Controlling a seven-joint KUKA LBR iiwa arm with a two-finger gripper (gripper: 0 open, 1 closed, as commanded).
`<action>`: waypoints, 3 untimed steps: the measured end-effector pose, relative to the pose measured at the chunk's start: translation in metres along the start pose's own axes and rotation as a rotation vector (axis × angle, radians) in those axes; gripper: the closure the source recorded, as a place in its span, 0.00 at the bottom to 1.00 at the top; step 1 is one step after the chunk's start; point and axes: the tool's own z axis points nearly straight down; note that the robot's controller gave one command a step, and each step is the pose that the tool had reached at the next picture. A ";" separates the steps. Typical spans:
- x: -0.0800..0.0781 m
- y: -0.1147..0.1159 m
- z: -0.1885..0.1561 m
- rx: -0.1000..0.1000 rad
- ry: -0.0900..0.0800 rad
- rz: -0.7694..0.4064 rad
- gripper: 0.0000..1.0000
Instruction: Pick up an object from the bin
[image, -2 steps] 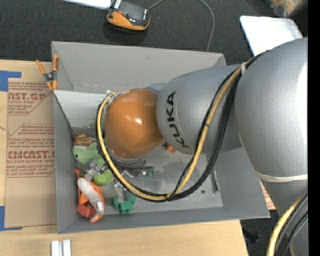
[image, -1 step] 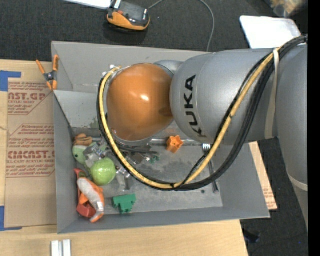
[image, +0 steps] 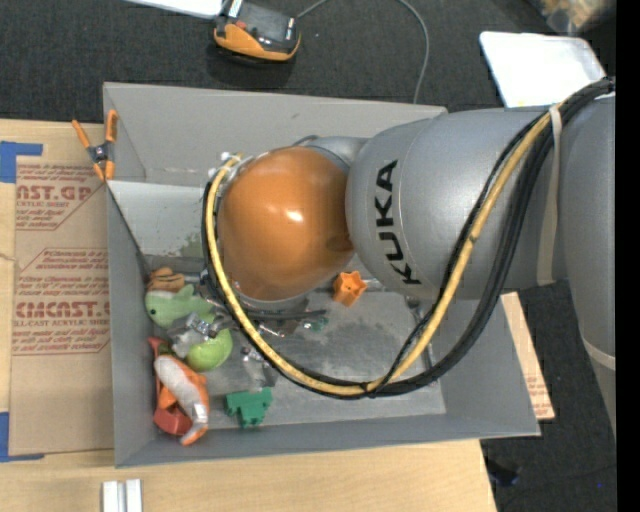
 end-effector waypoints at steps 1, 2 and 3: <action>0.043 -0.033 -0.028 -0.003 0.001 -0.150 0.00; 0.035 -0.023 0.010 0.002 -0.004 -0.353 0.00; 0.027 -0.001 0.070 0.005 -0.003 -0.678 0.00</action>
Offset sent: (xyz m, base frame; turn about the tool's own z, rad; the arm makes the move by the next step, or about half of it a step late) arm -0.0054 -0.0248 -0.0448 -0.4261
